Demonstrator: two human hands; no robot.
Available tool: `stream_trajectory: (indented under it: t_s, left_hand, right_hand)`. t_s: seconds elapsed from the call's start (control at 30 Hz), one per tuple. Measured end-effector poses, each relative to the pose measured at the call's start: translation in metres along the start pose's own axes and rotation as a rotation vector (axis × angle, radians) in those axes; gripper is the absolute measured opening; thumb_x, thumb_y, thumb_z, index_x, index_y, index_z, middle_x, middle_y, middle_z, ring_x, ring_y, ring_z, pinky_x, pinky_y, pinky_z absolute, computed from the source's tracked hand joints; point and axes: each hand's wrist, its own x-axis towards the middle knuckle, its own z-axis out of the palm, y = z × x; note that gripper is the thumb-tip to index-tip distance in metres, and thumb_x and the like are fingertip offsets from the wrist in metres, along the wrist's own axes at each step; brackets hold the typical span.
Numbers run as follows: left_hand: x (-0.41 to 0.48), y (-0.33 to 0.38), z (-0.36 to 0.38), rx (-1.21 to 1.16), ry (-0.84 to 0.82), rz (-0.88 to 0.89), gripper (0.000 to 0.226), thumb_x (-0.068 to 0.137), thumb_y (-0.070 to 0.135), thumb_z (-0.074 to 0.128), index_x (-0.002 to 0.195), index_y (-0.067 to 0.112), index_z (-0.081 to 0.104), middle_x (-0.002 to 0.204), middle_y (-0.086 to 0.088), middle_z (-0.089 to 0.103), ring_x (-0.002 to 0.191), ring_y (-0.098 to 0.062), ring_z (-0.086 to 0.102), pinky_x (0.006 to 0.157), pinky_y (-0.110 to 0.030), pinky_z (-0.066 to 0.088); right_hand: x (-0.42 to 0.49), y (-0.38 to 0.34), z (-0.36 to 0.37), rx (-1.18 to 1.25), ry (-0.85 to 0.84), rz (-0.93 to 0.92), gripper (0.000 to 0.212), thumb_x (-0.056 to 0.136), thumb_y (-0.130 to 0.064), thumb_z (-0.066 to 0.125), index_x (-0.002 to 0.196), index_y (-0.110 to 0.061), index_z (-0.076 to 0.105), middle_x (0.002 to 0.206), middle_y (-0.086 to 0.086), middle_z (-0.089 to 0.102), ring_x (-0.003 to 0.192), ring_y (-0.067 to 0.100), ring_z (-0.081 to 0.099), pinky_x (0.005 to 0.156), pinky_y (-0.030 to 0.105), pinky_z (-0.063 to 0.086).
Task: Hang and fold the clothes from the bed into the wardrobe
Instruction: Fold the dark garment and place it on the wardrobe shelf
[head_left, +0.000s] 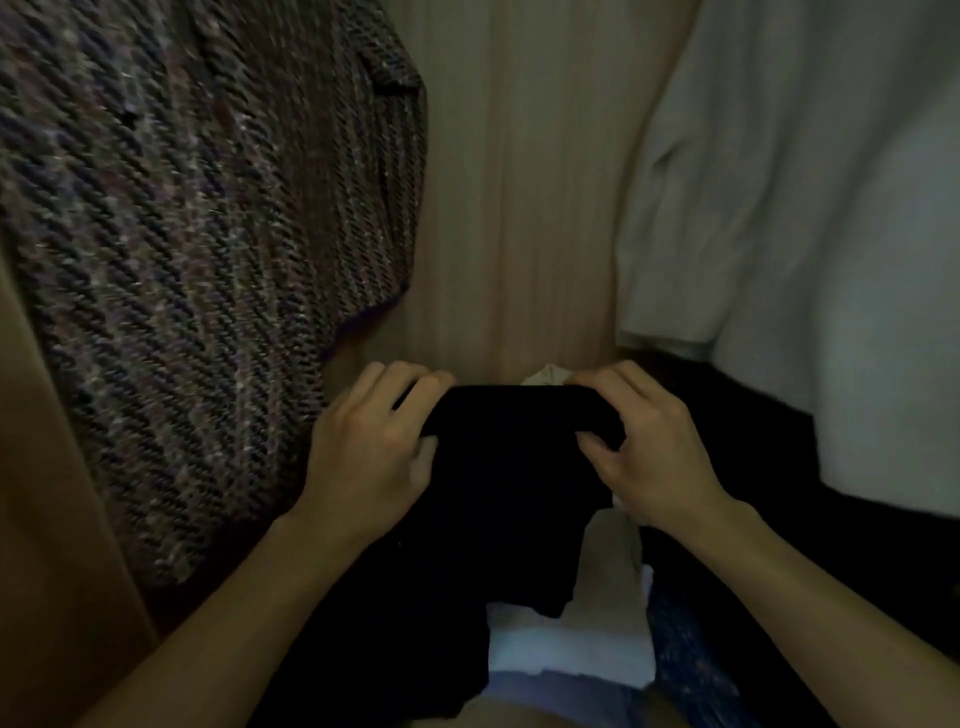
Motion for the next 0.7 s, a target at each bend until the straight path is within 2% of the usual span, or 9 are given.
stream_trajectory:
  t_s: [0.17,0.33,0.4,0.47,0.53,0.57,0.63,0.7]
  left_hand:
    - [0.034,-0.019,0.052,-0.006,-0.030,0.018,0.045,0.070,0.008,0.070,0.114,0.013,0.063,0.105,-0.004,0.063,0.094,-0.029,0.059,0.072,-0.045,0.054]
    - [0.062,-0.042,0.114,-0.012,-0.120,-0.035,0.042,0.069,0.010,0.074,0.109,0.014,0.061,0.099,-0.005,0.061,0.090,-0.030,0.059,0.065,-0.042,0.055]
    - [0.078,-0.058,0.146,0.051,-0.201,-0.076,0.042,0.068,0.011,0.079,0.107,0.014,0.063,0.097,-0.007,0.063,0.089,-0.033,0.060,0.068,-0.040,0.053]
    - [0.087,-0.069,0.178,0.145,-0.300,-0.124,0.042,0.072,0.015,0.081,0.110,0.014,0.066,0.100,-0.009,0.066,0.093,-0.034,0.060,0.076,-0.042,0.048]
    - [0.082,-0.072,0.204,0.199,-0.360,-0.166,0.039,0.080,0.019,0.074,0.118,0.014,0.065,0.109,-0.008,0.066,0.100,-0.033,0.059,0.083,-0.042,0.044]
    - [0.076,-0.071,0.213,0.187,-0.358,-0.157,0.035,0.084,0.021,0.069,0.118,0.015,0.065,0.110,-0.007,0.066,0.100,-0.031,0.060,0.083,-0.041,0.044]
    - [0.063,-0.071,0.226,0.119,-0.315,-0.101,0.030,0.090,0.029,0.054,0.115,0.017,0.067,0.110,-0.003,0.068,0.099,-0.028,0.063,0.085,-0.039,0.046]
    - [0.057,-0.071,0.230,0.049,-0.413,-0.115,0.050,0.097,0.047,0.033,0.123,0.020,0.066,0.126,-0.002,0.066,0.113,-0.025,0.059,0.097,-0.040,0.043]
  right_hand:
    - [0.022,0.048,0.020,-0.022,0.028,0.042,0.040,0.078,-0.008,0.077,0.114,-0.019,0.063,0.106,-0.001,0.054,0.090,0.016,0.060,0.076,0.035,0.055]
    - [0.040,0.097,0.059,-0.037,0.020,0.103,0.048,0.077,-0.008,0.078,0.118,-0.020,0.056,0.124,0.002,0.046,0.102,0.019,0.056,0.080,0.035,0.056]
    - [0.053,0.121,0.083,-0.018,-0.009,0.174,0.048,0.081,-0.008,0.076,0.123,-0.017,0.056,0.129,0.003,0.042,0.107,0.019,0.054,0.088,0.035,0.053]
    - [0.062,0.140,0.108,0.013,-0.050,0.297,0.049,0.085,-0.005,0.071,0.131,-0.014,0.054,0.139,0.007,0.038,0.119,0.024,0.049,0.103,0.032,0.043]
    - [0.060,0.153,0.131,0.021,-0.115,0.416,0.056,0.091,-0.002,0.063,0.143,-0.014,0.044,0.151,0.011,0.029,0.134,0.028,0.038,0.116,0.031,0.028]
    - [0.056,0.157,0.142,0.016,-0.147,0.437,0.059,0.094,-0.004,0.059,0.148,-0.015,0.039,0.154,0.012,0.026,0.139,0.029,0.033,0.120,0.035,0.024]
    - [0.045,0.161,0.158,-0.036,-0.219,0.408,0.057,0.100,-0.022,0.053,0.153,-0.019,0.031,0.159,0.014,0.021,0.145,0.033,0.023,0.121,0.044,0.020]
    - [0.037,0.158,0.169,-0.118,-0.325,0.364,0.058,0.102,-0.046,0.040,0.154,-0.023,0.028,0.163,0.013,0.013,0.150,0.032,0.010,0.121,0.049,0.012]
